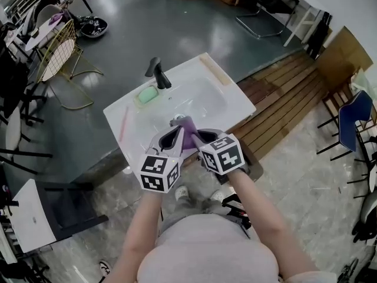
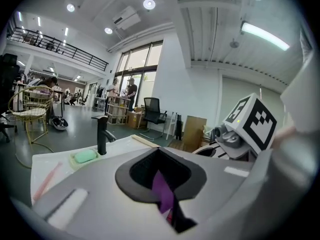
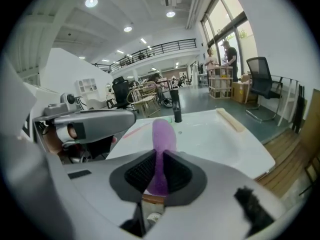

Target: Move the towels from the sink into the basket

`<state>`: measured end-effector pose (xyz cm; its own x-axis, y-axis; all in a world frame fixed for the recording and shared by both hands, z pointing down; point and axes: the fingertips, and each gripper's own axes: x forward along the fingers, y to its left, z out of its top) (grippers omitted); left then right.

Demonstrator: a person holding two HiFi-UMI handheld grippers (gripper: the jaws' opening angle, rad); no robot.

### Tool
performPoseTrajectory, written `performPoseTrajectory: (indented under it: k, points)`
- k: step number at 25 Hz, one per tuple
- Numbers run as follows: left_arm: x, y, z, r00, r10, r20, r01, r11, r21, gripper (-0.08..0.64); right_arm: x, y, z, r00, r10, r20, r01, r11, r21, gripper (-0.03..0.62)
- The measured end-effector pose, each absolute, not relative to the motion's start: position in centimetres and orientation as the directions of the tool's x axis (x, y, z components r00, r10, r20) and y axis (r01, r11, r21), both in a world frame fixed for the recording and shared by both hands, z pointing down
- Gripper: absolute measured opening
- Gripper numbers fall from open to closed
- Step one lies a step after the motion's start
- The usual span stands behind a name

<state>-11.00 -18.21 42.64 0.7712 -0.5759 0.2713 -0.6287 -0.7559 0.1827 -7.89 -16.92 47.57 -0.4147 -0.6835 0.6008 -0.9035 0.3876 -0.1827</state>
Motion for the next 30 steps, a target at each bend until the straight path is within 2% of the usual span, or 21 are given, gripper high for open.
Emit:
performPoseTrajectory:
  k: [30]
  points:
    - [4.7,-13.0,43.5,0.879,-0.378,0.29,-0.44,-0.878,0.188,0.005,9.6,-10.6,48.7,-0.207,-0.771,0.602,-0.974,0.105,-0.2,0.055]
